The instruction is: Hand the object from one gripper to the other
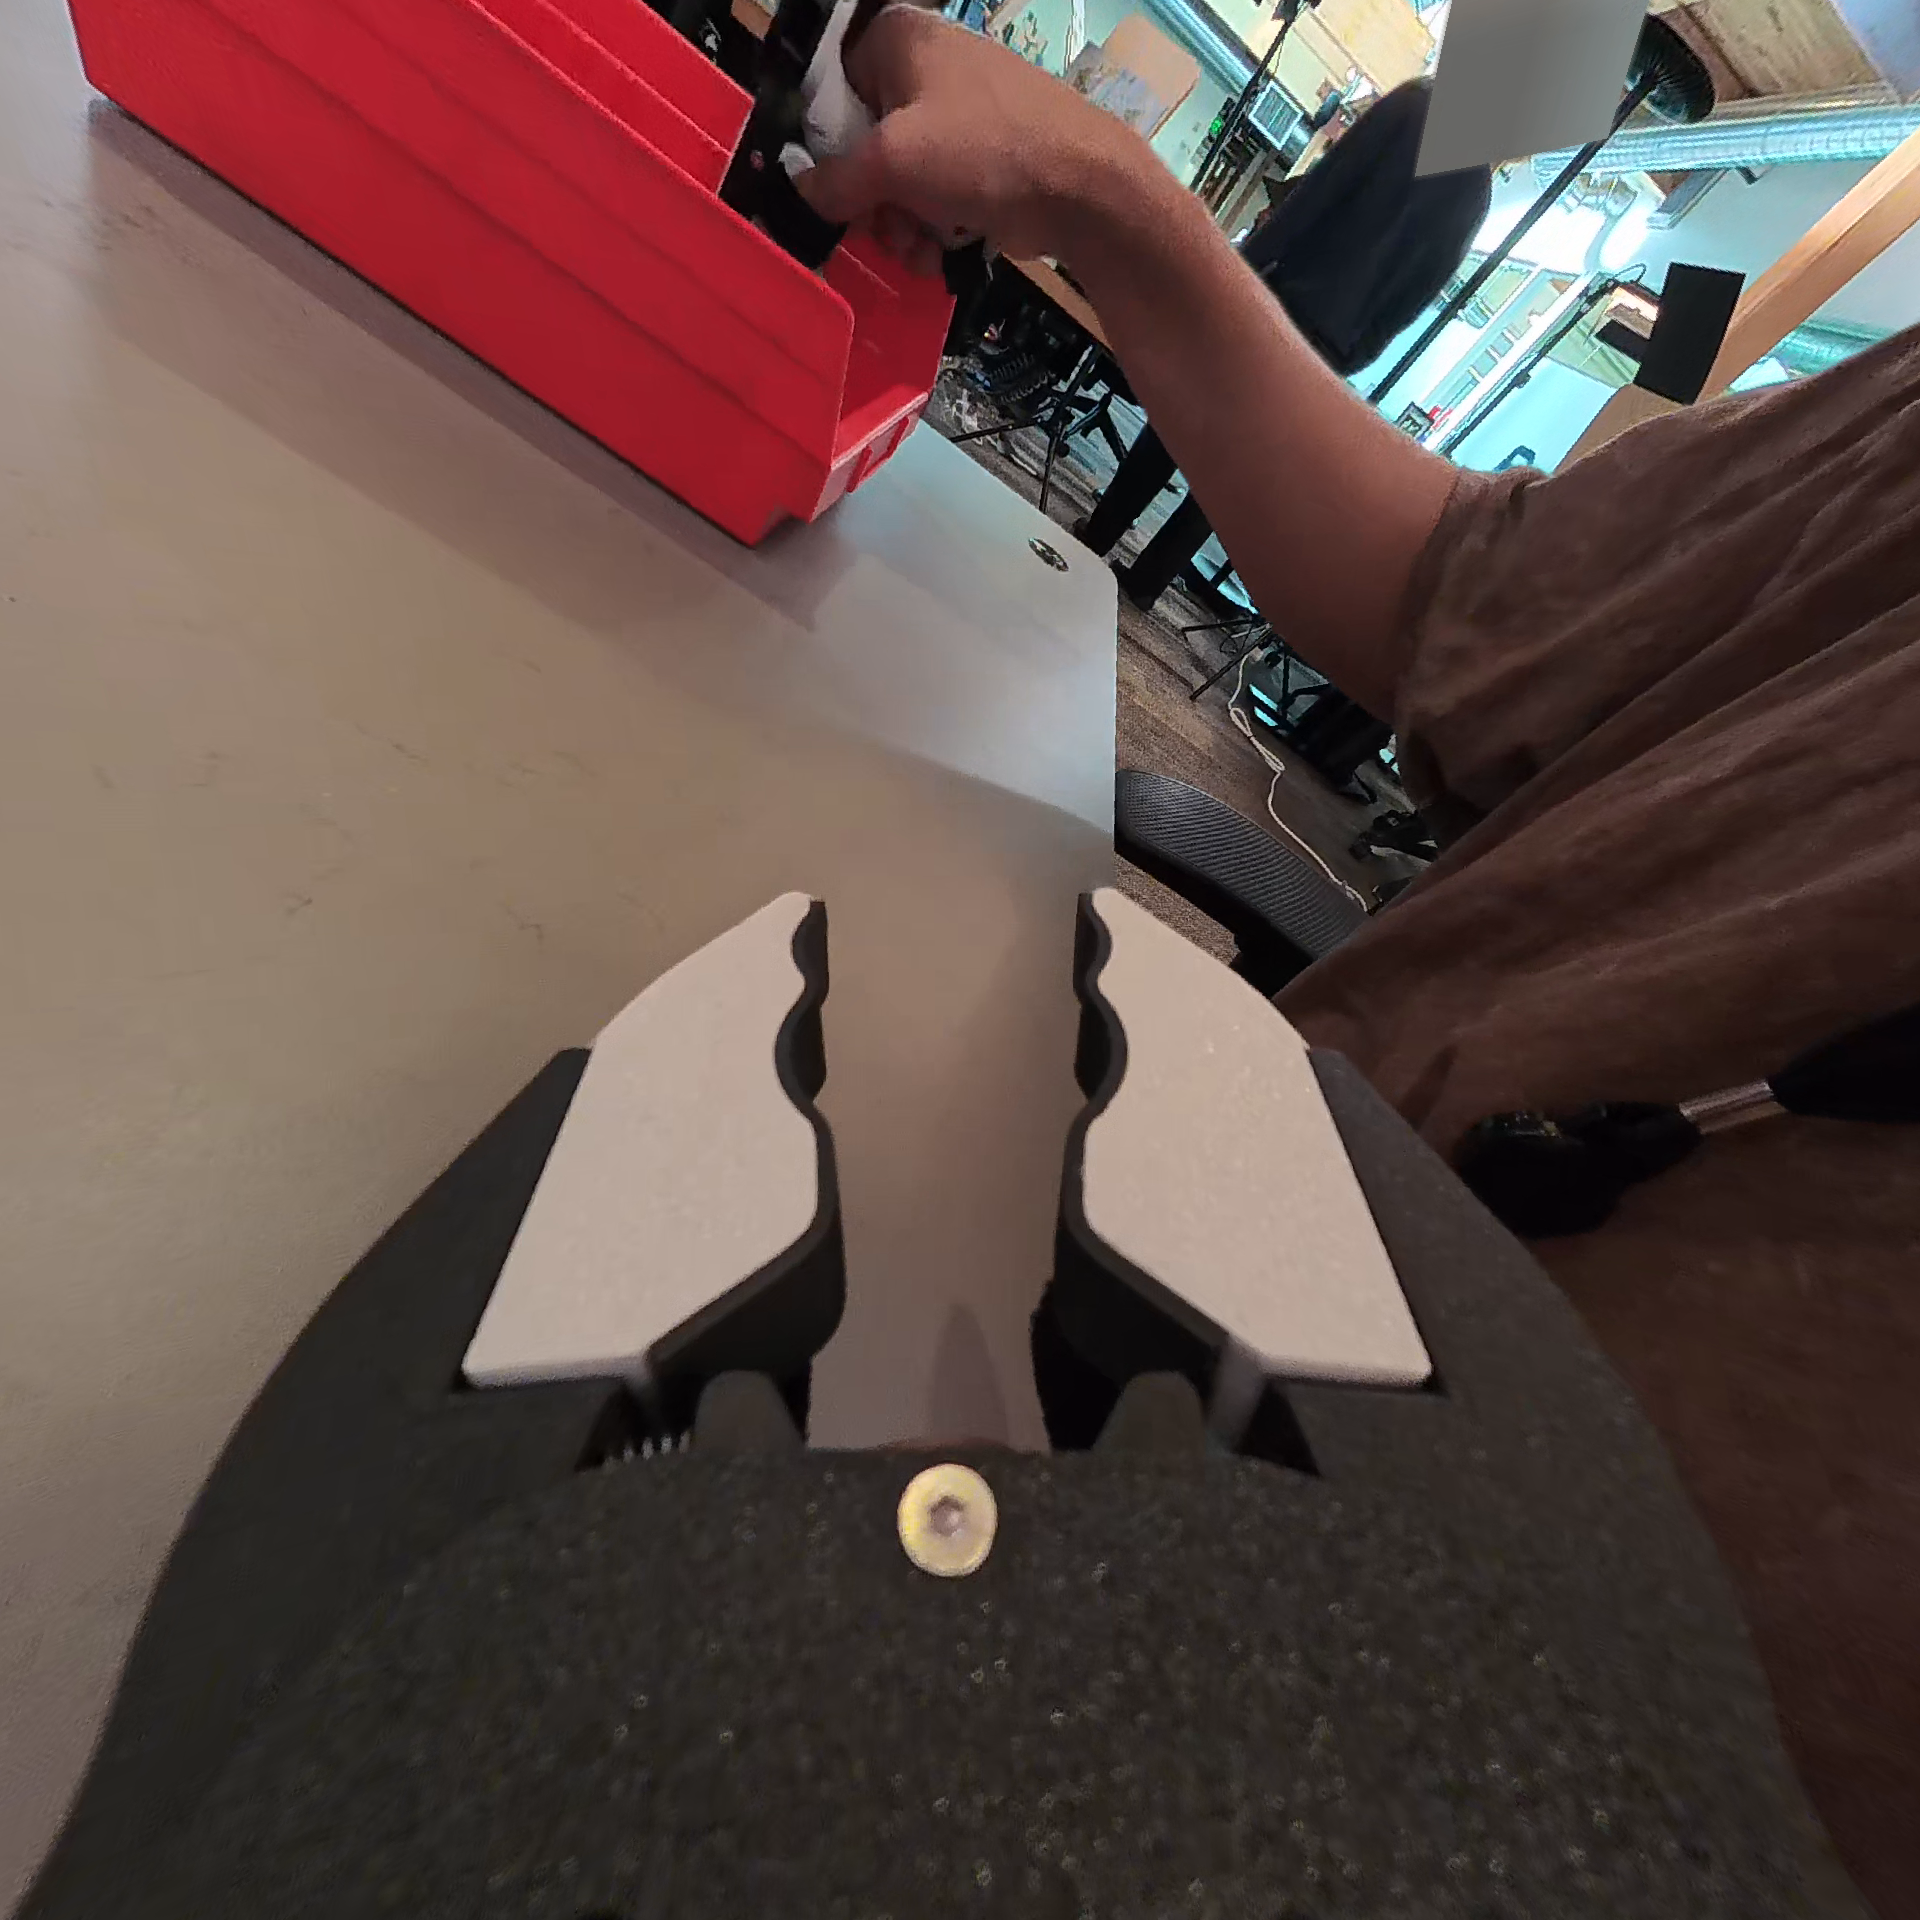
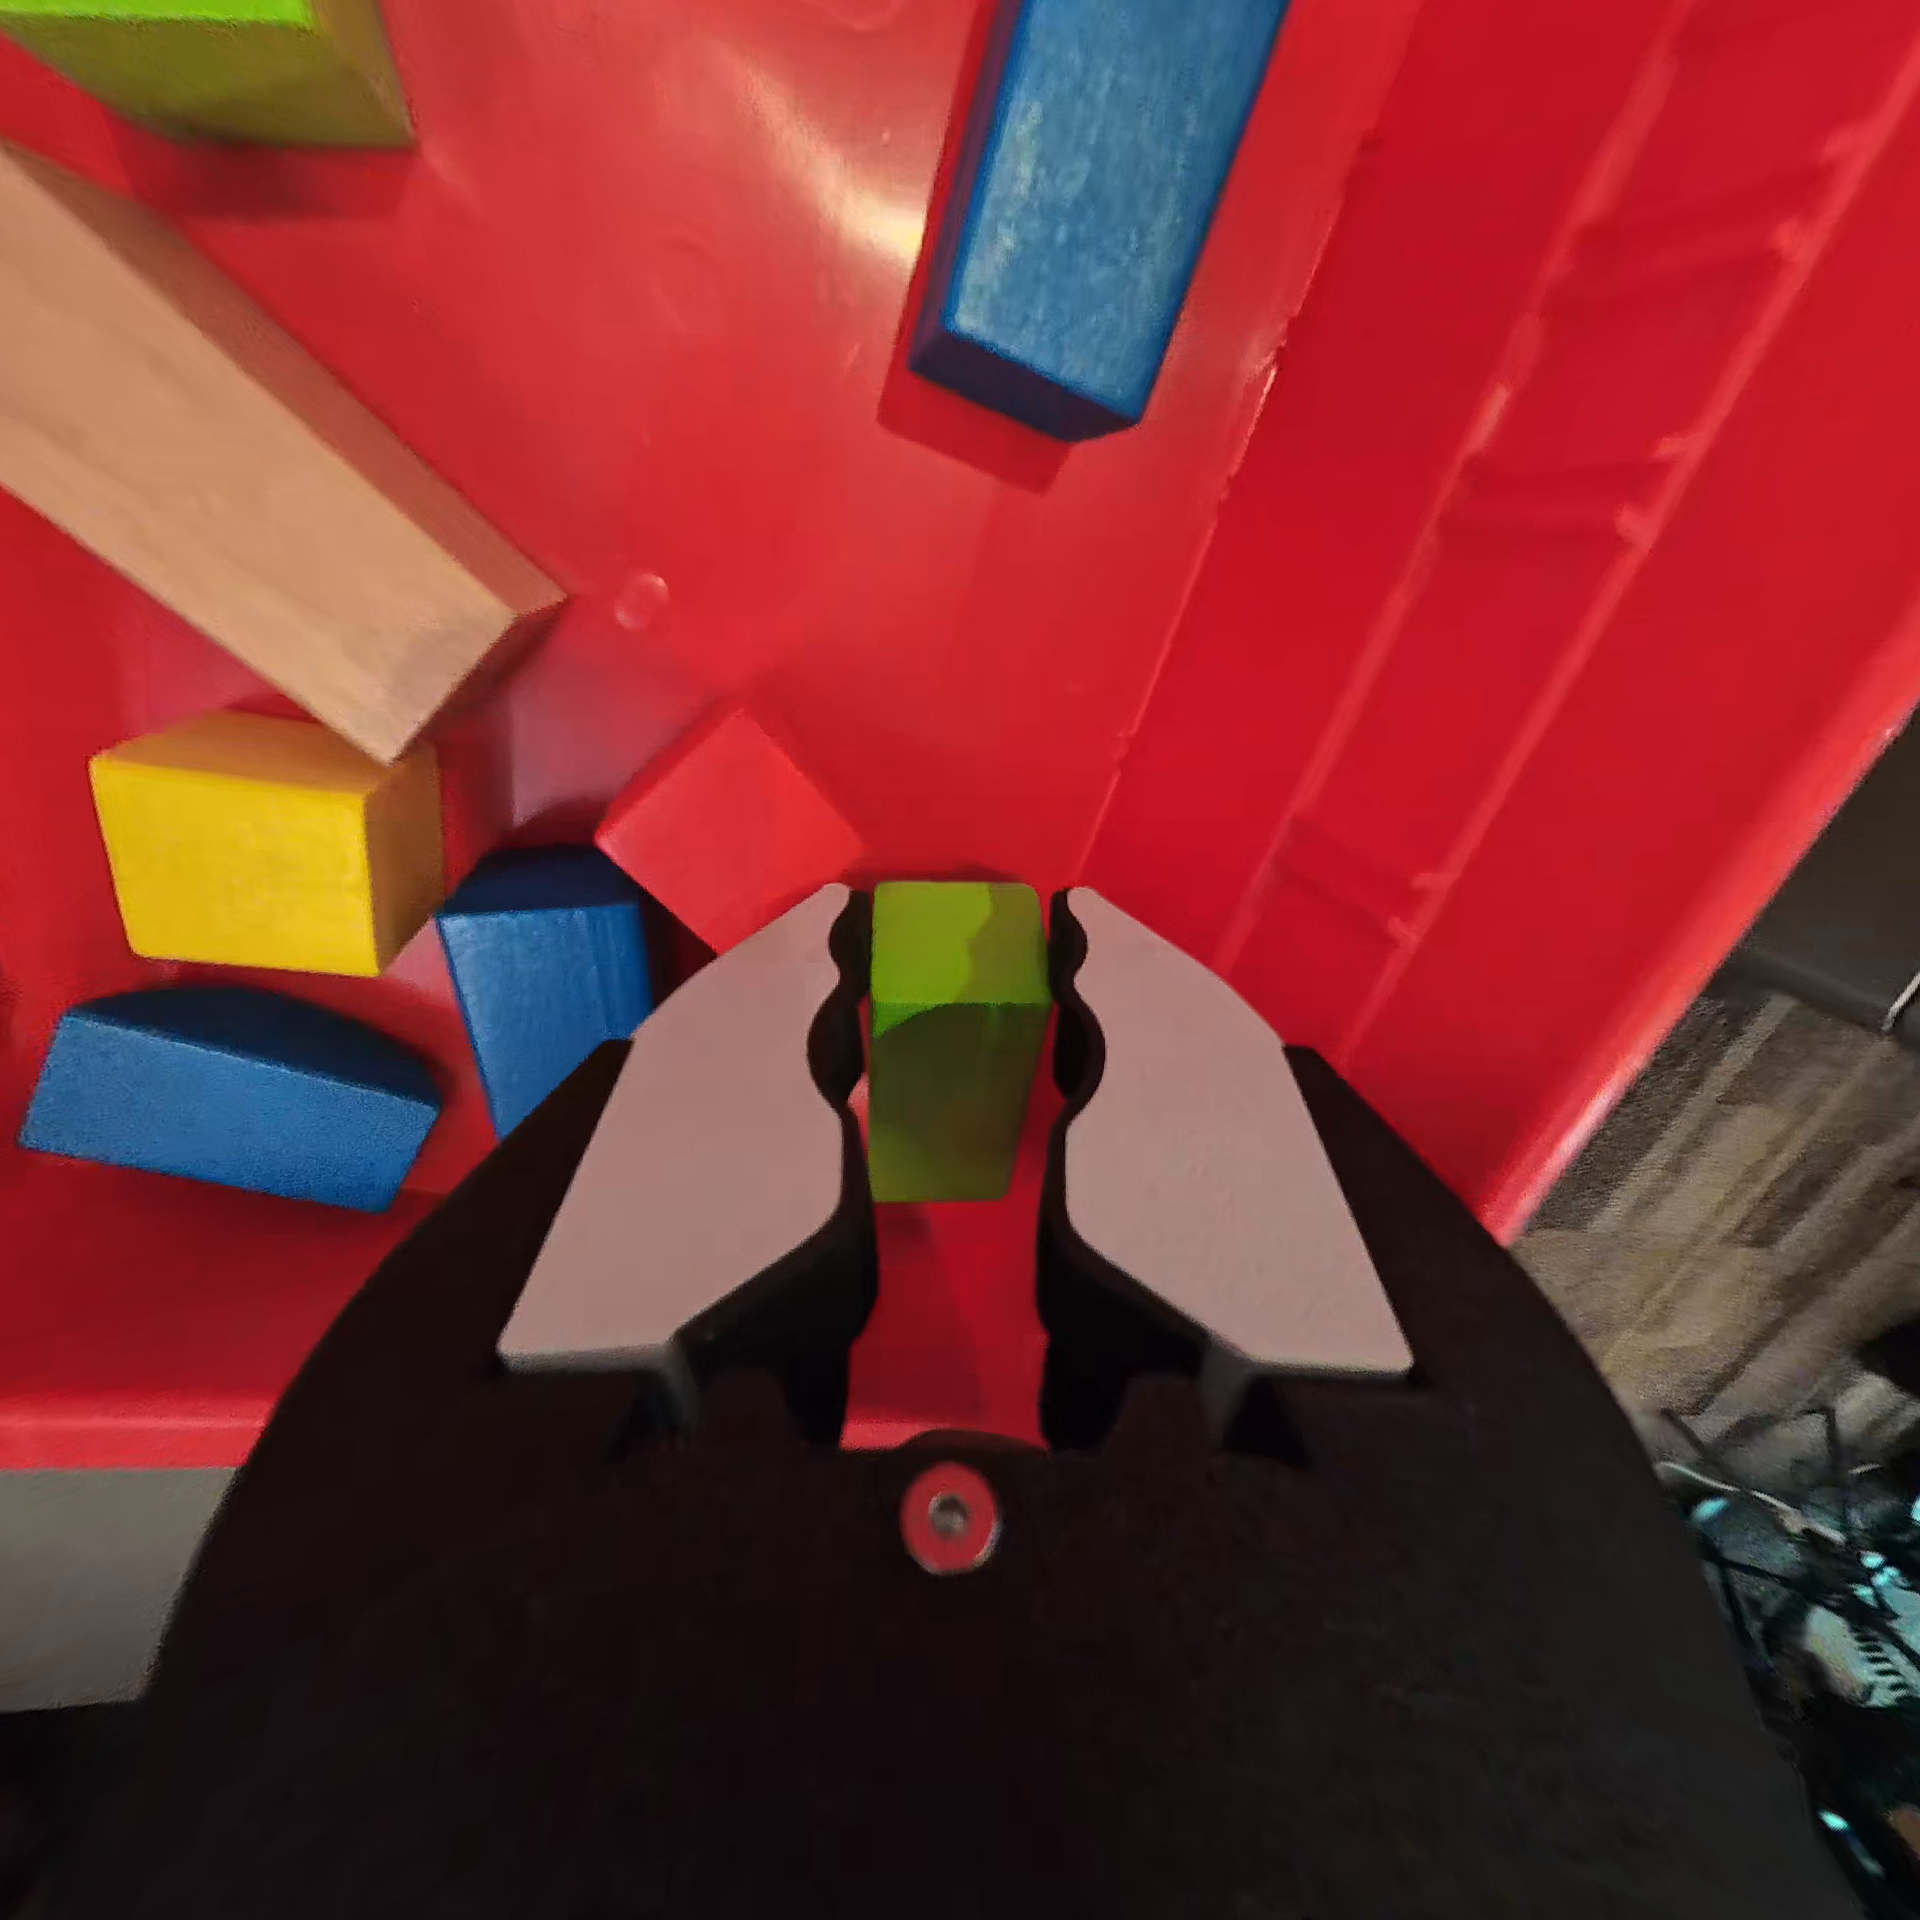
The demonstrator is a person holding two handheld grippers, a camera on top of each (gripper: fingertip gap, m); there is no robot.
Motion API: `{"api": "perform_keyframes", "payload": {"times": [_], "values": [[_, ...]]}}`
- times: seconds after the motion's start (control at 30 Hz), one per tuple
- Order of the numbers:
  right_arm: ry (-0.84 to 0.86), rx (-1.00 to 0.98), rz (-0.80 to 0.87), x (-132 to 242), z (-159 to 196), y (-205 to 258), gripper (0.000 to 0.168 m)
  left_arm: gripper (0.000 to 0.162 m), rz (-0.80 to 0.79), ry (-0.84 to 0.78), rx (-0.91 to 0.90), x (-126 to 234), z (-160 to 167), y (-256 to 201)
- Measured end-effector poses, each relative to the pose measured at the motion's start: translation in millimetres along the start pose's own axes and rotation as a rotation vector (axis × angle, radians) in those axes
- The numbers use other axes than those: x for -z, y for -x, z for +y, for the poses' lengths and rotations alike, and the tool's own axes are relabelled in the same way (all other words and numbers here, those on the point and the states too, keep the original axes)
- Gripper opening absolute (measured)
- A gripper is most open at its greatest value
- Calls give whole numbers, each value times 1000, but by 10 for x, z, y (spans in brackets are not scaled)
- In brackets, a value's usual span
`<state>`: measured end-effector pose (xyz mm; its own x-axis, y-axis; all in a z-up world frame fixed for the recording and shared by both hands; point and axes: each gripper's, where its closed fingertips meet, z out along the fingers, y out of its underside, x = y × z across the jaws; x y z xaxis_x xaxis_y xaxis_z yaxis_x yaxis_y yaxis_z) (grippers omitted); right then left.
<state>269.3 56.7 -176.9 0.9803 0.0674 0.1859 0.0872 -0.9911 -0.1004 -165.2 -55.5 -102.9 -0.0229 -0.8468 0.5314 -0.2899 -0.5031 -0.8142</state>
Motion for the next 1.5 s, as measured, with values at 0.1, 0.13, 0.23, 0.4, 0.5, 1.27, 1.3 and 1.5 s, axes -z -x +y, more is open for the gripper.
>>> {"api": "perform_keyframes", "payload": {"times": [0.1, 0.13, 0.23, 0.4, 0.5, 1.27, 1.3, 1.5], "values": [[8, -4, -10, -46, 59, 71, 33, 45, 5, 5, 0, -11, 8, -9], [11, 11, -5, -59, 75, 90, 33, 45, 6, 7, -2, -15, 12, -12], [25, 74, -47, -142, 119, 221, 0, 45, 9, 16, -3, -27, 27, -22], [2, 101, 20, -129, 118, 151, 3, 45, 8, 16, -10, -21, 29, -38], [-75, 113, 50, 107, 45, 121, 7, 45, 9, 13, -6, -17, 26, -33], [-1326, 403, -691, 1624, 402, 3668, 42, 53, -583, 211, -233, 1429, -463, 720], [-1320, 420, -698, 1634, 412, 3691, 42, 54, -662, 311, -244, 1656, -455, 904], [-1314, 373, -823, 1693, 467, 3736, 41, 54, -893, 862, -277, 2611, -294, 1980]]}}
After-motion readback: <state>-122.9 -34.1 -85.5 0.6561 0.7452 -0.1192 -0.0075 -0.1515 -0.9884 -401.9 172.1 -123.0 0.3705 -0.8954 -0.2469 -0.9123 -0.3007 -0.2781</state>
